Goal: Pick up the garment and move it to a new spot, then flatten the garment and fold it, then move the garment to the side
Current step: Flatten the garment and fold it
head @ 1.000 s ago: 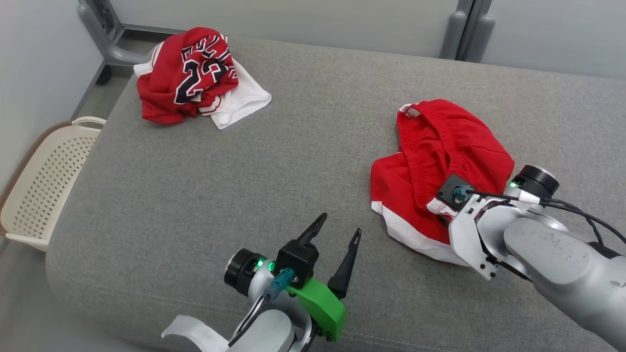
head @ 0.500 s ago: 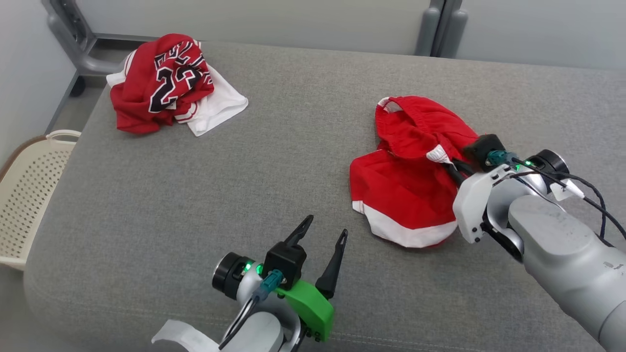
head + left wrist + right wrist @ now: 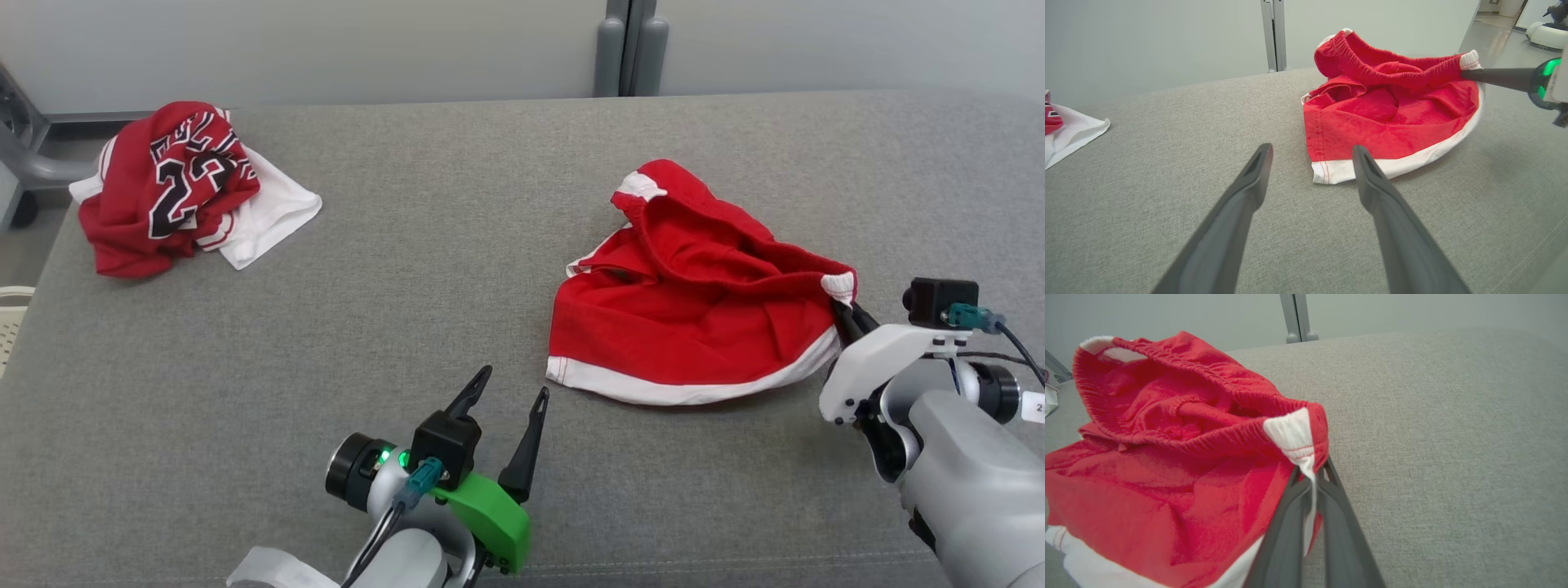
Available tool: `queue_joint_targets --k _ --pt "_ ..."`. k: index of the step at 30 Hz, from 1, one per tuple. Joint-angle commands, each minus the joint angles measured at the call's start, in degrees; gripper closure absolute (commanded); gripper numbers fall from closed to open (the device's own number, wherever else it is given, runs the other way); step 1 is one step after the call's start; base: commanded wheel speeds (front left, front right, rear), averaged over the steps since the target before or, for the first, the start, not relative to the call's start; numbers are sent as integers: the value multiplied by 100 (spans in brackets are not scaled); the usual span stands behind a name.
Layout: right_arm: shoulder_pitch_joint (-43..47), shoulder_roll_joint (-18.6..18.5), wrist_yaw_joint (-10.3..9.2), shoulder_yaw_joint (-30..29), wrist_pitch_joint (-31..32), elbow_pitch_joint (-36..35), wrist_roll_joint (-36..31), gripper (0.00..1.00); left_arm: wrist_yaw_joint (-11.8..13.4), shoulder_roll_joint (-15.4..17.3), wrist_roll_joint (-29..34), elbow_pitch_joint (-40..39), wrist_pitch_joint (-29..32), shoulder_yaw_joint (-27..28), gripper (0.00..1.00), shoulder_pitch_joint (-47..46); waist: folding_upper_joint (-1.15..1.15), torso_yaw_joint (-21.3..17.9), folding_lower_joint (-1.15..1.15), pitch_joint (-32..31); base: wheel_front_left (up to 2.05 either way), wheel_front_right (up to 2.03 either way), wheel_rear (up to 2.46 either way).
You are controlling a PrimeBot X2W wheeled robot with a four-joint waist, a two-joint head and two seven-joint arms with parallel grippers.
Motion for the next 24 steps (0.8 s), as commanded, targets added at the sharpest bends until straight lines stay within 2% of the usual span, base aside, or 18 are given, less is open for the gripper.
queue_joint_targets --k 1,8,13,16,17,18,24 --pt "95 48 -8 -58 -39 5 86 100 28 40 36 -9 -13 15 0 52 0 -134 0 58 0 0 0" --pt "548 250 -8 -1152 -50 -44 310 100 27 99 38 2 -12 80 0 -12 0 -312 0 170 0 0 0" --pt "835 429 -8 -1696 -51 -173 66 99 28 142 34 23 -13 111 0 -47 0 -400 0 205 0 0 0" --pt "932 483 -9 -1938 -52 -212 -127 55 36 163 25 31 -13 130 0 -65 0 -450 0 224 0 0 0" --pt "970 503 -8 -2014 -52 -215 -189 5 38 167 24 34 -12 132 0 -71 0 -464 0 230 0 0 0" --pt "1013 526 -8 -2089 -52 -229 -271 0 40 172 19 36 -13 139 0 -74 0 -482 0 238 0 0 0" --pt "1171 564 -7 -2427 -53 -306 -743 0 50 208 -5 46 -12 194 0 -86 0 -605 0 280 0 0 0"
